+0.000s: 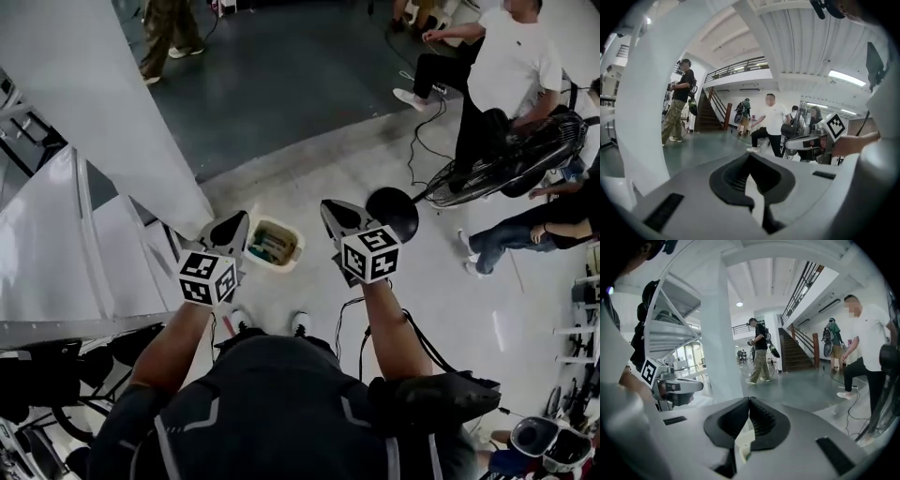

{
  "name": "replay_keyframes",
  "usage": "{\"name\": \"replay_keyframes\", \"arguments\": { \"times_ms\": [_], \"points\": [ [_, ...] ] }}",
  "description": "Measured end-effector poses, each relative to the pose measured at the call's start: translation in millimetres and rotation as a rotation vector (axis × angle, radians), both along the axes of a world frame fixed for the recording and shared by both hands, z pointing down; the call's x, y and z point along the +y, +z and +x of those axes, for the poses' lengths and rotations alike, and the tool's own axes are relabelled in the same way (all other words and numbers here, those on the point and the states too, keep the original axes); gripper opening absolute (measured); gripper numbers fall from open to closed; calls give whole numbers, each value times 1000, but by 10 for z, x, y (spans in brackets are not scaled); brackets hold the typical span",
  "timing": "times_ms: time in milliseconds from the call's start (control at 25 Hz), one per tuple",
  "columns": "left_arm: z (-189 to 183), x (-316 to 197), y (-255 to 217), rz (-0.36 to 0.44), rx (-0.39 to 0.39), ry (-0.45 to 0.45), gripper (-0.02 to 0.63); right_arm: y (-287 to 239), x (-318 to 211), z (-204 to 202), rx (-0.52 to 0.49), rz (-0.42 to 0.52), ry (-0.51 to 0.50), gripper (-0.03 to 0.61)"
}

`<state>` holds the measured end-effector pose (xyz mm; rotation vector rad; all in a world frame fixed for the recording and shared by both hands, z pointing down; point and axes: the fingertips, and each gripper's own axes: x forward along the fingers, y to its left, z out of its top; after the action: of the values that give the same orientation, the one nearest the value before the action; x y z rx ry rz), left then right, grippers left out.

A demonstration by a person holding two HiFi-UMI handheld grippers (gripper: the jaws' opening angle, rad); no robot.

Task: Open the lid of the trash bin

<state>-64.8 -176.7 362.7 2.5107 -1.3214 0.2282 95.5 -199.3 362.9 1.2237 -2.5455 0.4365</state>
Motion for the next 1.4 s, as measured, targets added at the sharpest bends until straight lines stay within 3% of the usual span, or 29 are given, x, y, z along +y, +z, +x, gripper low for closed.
{"name": "replay_keyframes", "arguments": {
  "times_ms": [320, 560, 800, 960, 1400],
  "points": [
    [-451, 12, -947, 169, 62, -41, 8, -1044, 112, -108, 17, 213, 3, 26],
    [-660, 150, -1484, 252, 123, -62, 8, -1572, 267, -76, -41, 327, 11, 26],
    [-780, 74, -1565, 261, 109, -117, 8, -1650, 222, 59, -7, 384, 63, 26],
    [-814, 74, -1613, 282, 101, -136, 8, -1734, 209, 127, -65, 387, 97, 26],
    [-833, 58, -1539, 283, 67, -146, 8, -1770, 119, 63, -52, 407, 86, 25]
  ]
}}
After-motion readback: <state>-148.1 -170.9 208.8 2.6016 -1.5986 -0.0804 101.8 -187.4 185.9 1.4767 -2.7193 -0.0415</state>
